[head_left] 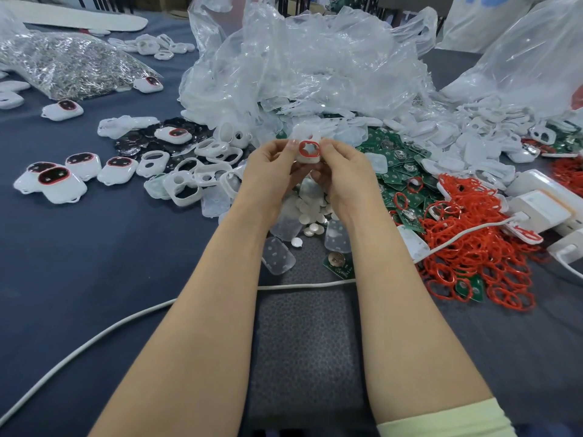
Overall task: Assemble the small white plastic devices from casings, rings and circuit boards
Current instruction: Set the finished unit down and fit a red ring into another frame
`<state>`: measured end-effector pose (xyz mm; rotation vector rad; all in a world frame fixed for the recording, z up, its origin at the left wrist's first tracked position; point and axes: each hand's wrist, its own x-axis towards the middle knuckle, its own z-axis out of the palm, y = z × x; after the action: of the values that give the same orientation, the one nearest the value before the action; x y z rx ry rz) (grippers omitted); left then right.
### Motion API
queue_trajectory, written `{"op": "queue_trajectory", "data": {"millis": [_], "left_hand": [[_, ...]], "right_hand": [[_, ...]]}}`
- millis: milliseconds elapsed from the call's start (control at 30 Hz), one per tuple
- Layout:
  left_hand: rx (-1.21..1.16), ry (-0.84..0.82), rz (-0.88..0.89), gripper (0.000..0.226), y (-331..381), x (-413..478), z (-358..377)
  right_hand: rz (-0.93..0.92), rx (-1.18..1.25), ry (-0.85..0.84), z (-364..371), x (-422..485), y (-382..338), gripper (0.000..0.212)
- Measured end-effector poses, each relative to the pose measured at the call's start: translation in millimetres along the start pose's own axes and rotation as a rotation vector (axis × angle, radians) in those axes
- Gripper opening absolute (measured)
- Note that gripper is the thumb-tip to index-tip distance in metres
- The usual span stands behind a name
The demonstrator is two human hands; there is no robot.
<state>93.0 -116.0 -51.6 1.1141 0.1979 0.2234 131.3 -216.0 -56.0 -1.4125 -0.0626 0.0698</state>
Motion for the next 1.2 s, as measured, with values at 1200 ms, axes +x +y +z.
{"op": "queue_trajectory", "data": {"millis": [1200], "left_hand": [[0.503,-0.007,0.239,0.015,-4.1,-0.9,1.3]], "right_hand": [[-0.045,-0.138,0.075,-1.2,-1.7,1.0,0.02]]}}
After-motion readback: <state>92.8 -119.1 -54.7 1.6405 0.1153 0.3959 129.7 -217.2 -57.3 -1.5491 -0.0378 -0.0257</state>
